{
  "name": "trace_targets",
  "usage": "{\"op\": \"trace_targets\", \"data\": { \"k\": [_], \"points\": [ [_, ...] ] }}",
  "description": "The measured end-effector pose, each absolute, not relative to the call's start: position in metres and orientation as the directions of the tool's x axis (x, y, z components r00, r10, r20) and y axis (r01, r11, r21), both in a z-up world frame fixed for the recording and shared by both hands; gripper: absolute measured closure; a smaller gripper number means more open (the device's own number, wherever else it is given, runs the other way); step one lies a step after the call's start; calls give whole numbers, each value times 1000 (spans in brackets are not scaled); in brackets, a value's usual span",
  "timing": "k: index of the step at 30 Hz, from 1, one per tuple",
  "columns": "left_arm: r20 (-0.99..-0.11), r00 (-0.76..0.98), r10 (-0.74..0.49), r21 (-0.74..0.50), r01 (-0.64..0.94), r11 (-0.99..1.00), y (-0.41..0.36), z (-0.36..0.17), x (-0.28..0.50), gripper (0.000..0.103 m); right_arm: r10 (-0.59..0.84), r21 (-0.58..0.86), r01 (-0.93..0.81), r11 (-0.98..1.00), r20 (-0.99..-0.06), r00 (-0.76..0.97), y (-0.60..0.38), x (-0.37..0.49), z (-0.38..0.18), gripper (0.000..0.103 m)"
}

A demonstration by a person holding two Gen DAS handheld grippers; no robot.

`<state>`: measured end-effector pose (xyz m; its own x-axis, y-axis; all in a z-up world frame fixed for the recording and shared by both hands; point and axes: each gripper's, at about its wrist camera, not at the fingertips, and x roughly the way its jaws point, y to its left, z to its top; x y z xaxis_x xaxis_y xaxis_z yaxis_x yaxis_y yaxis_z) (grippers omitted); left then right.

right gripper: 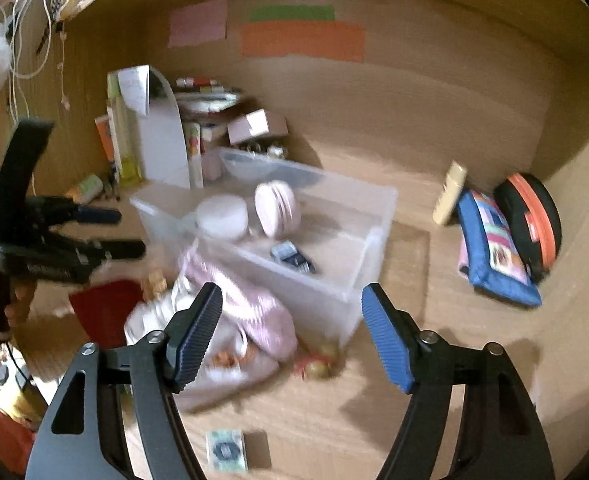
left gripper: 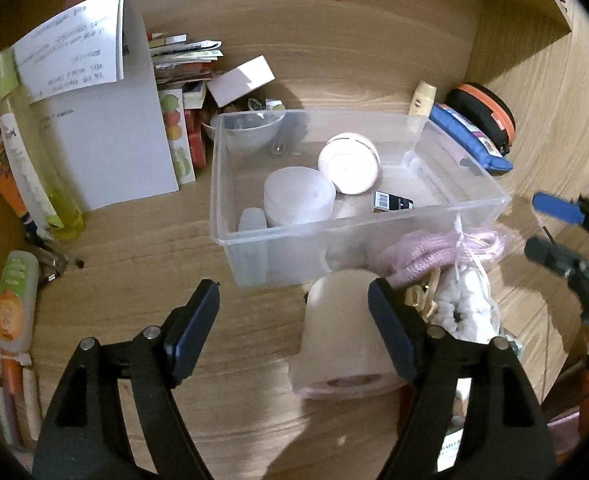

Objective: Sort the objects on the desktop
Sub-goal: 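Open both tools to drop eraser and seashell into the bin, then grasp white tape roll with left tool while right tool grasps green card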

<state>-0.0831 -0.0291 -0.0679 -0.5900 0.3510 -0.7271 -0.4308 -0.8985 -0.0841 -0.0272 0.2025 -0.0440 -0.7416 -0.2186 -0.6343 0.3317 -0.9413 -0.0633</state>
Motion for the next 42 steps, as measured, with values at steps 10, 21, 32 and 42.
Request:
{"op": "trace_targets", "data": {
  "k": [10,21,32,42],
  "points": [
    [-731,-563,385,-103,-467,-878,-20,-73,-63,23,-215,-10,309,-951,-697,-684,224,-3,-71,34],
    [-766,-508,394,-142,-464,-874,-22,-91,-54,23,-266,32,355,-934,-726,-634,219,15,-89,34],
    [-795,-480,371,-159,-424,-891,-18,-110,-74,23,-259,14,386,-923,-763,-592,212,23,-107,35],
    [-785,-514,347,-120,-423,-898,-10,-110,-79,28,-248,-6,399,-917,-773,-584,206,20,-116,56]
  ]
}}
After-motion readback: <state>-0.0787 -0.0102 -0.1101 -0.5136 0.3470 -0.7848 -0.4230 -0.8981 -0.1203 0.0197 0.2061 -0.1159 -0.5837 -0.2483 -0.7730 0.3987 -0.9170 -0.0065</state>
